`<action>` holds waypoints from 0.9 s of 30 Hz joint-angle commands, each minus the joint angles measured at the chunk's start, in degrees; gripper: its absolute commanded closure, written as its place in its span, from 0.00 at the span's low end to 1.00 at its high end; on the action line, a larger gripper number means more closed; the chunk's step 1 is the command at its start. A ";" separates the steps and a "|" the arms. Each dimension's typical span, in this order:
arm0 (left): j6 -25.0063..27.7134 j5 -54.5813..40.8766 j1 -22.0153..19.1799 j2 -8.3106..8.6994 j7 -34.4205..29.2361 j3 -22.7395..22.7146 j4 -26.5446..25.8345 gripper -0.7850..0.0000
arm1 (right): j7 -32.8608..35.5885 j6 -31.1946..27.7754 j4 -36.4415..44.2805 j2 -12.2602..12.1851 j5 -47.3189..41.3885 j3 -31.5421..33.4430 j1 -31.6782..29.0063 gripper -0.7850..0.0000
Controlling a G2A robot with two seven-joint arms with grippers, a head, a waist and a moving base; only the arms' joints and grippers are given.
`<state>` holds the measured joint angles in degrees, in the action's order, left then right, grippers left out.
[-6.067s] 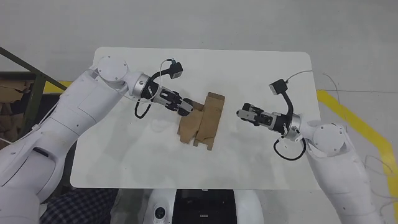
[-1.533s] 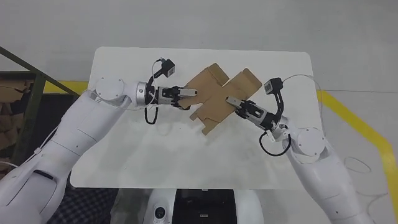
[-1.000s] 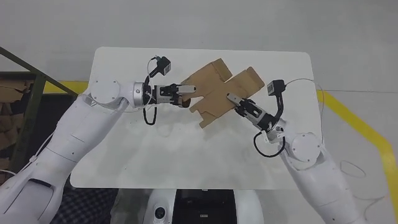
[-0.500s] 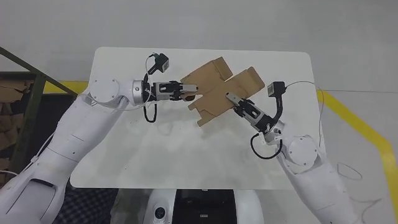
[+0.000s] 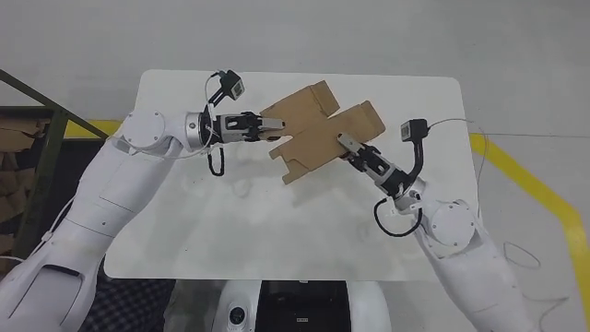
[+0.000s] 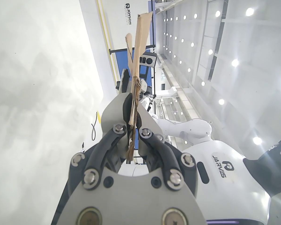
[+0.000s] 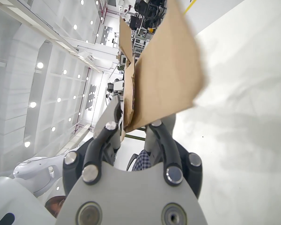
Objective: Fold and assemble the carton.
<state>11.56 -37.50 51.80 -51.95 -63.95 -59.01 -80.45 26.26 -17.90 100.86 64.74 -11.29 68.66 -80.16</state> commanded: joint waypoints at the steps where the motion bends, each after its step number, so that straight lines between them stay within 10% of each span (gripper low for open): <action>1: 0.22 0.06 -0.15 0.16 -1.34 -0.99 0.50 1.00 | 2.31 -1.28 -0.56 -0.15 -1.50 0.95 0.15 0.00; 15: 1.83 2.40 -3.51 0.36 -16.92 -2.10 5.56 1.00 | 33.53 -5.80 -12.74 -1.36 -16.12 4.10 8.22 0.00; 27: 3.66 1.49 -6.66 -0.84 -24.05 1.81 8.98 1.00 | 45.40 -8.50 -21.55 -0.31 -19.84 -2.62 15.69 0.00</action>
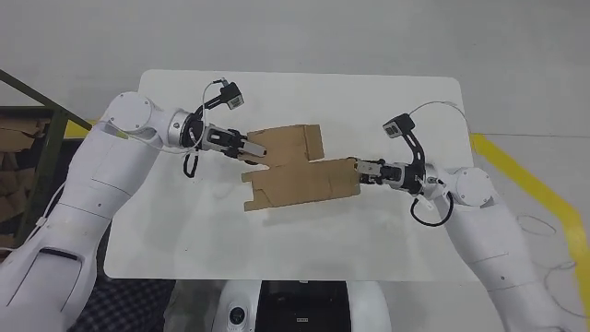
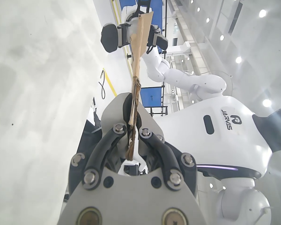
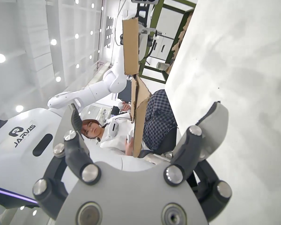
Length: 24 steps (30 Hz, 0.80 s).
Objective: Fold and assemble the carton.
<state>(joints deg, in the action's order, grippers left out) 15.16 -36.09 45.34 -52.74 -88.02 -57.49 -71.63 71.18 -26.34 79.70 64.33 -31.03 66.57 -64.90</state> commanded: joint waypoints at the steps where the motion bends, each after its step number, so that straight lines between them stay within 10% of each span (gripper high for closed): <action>1: 0.13 0.06 -0.40 -0.11 0.02 0.53 0.34 1.00 | 0.84 -0.07 -0.75 0.22 -0.41 -1.09 0.81 0.00; 5: 0.40 0.09 -1.05 -0.33 0.02 1.29 1.14 1.00 | 2.35 0.01 -1.62 0.53 -0.74 -2.87 1.78 0.18; 8: 0.60 0.04 -1.37 -0.46 0.02 1.76 1.47 1.00 | 2.66 0.26 -1.91 0.70 -0.66 -3.91 1.92 0.51; 24: 0.85 -0.07 -2.50 -0.51 0.02 3.93 2.25 1.00 | 4.56 0.55 -2.33 0.74 -0.51 -5.37 2.28 0.75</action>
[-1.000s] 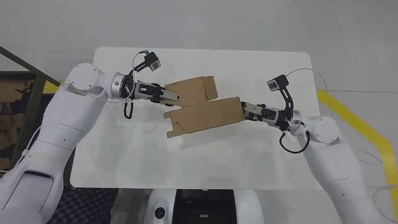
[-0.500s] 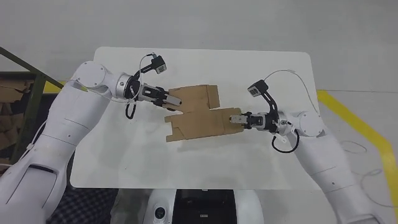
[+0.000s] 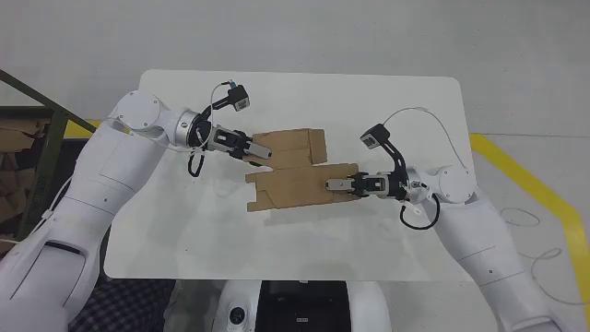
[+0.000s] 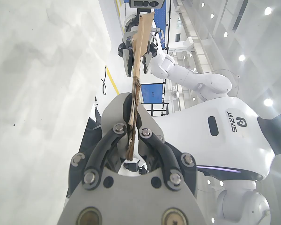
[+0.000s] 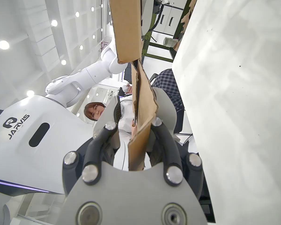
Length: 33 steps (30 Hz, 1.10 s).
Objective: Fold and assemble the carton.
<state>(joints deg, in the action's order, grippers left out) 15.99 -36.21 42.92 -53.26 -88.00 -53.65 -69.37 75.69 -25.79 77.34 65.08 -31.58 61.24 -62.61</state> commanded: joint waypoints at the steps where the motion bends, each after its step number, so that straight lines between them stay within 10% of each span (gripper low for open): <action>1: 0.01 0.04 -0.14 0.03 0.00 0.19 -0.07 1.00 | 0.09 0.02 0.08 -0.02 0.09 -0.09 -0.03 0.76; 6: -0.02 0.16 -0.45 0.09 0.00 0.56 -0.09 1.00 | 0.00 0.09 0.25 0.00 0.09 -0.45 -0.10 0.99; 13: 0.11 0.00 -0.69 0.15 0.00 0.84 -0.14 0.96 | -0.67 0.00 0.07 0.01 0.41 -0.72 -0.09 1.00; 17: 0.13 -0.59 -0.69 0.23 0.00 0.93 -0.07 0.00 | -1.00 -0.07 0.05 -0.08 0.37 -0.46 -0.22 1.00; 33: 0.29 -3.75 0.04 1.19 0.00 -0.29 -0.24 0.00 | -3.69 0.61 1.08 -0.67 2.27 1.00 -1.75 1.00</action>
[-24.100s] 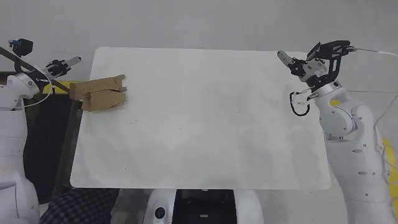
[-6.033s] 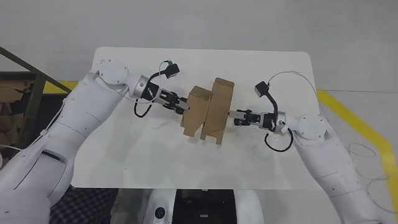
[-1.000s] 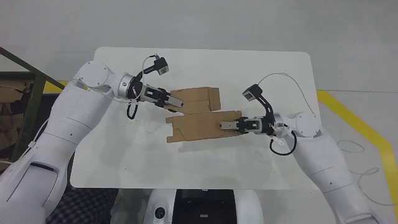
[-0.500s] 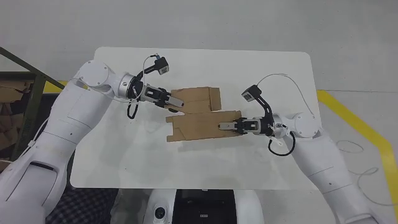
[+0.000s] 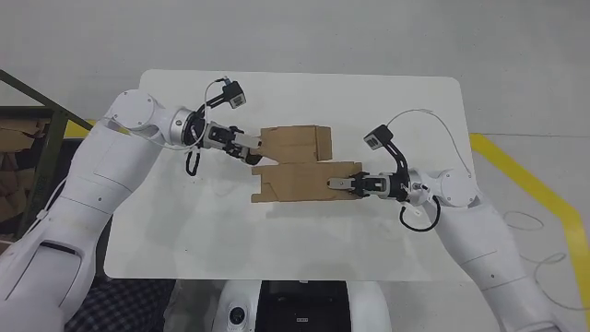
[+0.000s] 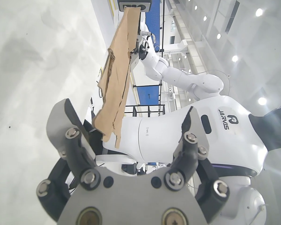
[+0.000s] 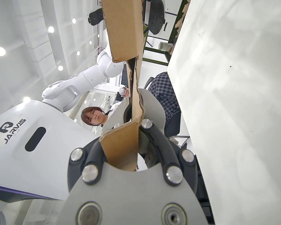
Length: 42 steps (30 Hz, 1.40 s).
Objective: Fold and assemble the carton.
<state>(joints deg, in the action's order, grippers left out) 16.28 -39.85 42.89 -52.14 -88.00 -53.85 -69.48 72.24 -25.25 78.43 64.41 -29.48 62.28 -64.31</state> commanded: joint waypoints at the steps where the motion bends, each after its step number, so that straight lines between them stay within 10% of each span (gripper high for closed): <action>1: 0.00 -0.23 0.13 0.13 0.00 -0.18 -0.22 0.00 | -0.40 0.11 -0.02 0.00 0.38 -0.14 -0.10 1.00; 42: -0.23 -4.50 -2.00 0.29 0.00 1.07 -0.13 0.00 | -3.26 1.23 1.74 0.13 1.35 -2.35 -0.47 1.00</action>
<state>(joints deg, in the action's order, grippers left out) 16.00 -44.28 40.99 -51.78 -88.00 -52.84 -69.69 69.02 -24.05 80.14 64.52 -28.10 60.03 -64.79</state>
